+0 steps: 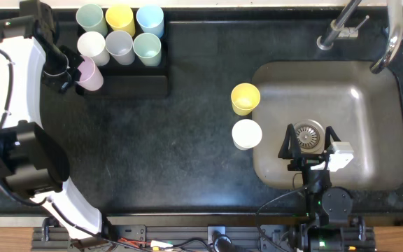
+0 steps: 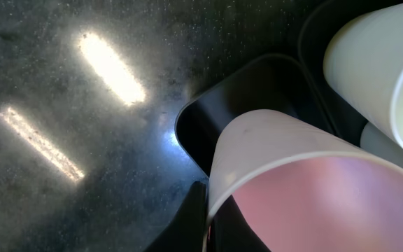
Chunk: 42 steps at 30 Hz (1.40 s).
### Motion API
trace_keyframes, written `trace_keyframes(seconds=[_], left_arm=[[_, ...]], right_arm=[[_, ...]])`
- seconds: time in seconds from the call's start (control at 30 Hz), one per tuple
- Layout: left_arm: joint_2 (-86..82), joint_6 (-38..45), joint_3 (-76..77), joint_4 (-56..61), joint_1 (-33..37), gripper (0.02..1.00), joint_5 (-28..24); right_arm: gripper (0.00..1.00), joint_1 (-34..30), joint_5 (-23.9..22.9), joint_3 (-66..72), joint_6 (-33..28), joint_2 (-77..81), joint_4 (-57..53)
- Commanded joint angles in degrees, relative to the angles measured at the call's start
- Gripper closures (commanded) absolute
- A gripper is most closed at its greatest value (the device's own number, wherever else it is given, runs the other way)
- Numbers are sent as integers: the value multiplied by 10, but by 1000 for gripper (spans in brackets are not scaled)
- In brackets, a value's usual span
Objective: Store Cups
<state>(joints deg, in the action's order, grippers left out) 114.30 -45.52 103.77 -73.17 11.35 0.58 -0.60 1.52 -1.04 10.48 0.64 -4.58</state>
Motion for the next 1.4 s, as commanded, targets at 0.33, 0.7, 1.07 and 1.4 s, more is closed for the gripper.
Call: trace_keyframes(seconds=[0.33, 0.7, 1.07, 1.4], left_arm=[[40, -14, 1, 22, -5, 978, 22], [49, -15, -1, 47, -23, 976, 36], [49, -24, -34, 70, -23, 972, 32], [33, -24, -34, 69, -23, 20, 33]], right_arm=[[3, 3, 3, 8, 2, -4, 3], [3, 3, 3, 8, 2, -4, 3], [3, 3, 3, 8, 2, -4, 3], [3, 3, 3, 8, 2, -4, 3]])
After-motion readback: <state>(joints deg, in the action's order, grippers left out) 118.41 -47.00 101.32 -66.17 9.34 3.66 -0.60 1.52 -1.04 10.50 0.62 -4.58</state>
